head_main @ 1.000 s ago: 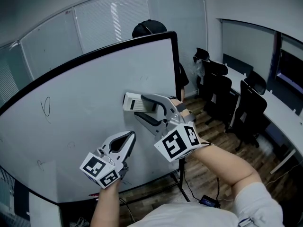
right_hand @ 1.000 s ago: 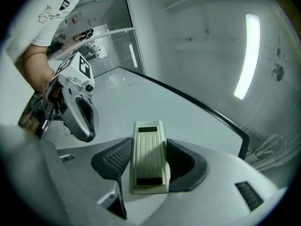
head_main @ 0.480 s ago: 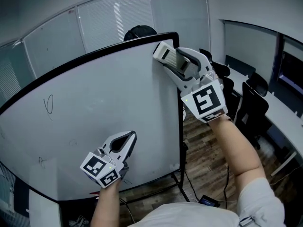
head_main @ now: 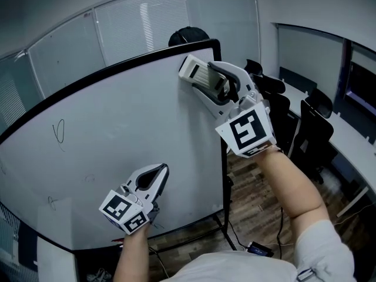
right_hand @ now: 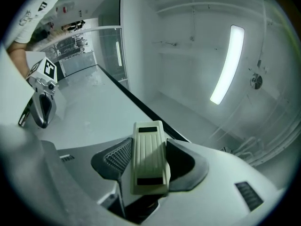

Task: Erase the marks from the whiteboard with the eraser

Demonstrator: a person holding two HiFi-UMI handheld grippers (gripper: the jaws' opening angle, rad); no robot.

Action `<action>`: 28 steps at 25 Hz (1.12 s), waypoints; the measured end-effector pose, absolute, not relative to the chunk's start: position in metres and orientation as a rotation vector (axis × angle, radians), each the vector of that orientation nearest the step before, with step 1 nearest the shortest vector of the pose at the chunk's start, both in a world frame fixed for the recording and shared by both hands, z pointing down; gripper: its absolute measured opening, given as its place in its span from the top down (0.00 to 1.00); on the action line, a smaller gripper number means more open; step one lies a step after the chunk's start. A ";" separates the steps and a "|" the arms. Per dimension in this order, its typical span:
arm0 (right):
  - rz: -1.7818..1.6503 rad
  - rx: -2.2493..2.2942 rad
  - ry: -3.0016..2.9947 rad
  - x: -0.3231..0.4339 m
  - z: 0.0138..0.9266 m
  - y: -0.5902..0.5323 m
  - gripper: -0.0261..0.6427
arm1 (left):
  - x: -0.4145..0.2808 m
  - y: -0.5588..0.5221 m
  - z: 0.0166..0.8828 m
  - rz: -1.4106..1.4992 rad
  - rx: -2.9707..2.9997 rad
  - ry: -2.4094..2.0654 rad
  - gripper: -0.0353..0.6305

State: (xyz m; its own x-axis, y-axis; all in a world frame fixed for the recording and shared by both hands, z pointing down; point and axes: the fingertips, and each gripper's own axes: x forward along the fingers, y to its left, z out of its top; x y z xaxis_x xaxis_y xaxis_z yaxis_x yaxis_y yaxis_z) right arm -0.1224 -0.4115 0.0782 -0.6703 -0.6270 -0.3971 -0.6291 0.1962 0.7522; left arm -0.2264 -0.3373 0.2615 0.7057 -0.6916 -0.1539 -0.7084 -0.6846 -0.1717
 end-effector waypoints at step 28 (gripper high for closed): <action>1.670 -1.117 2.450 -0.161 0.125 -0.397 0.61 | -0.228 -0.338 0.263 0.117 -2.703 1.145 0.94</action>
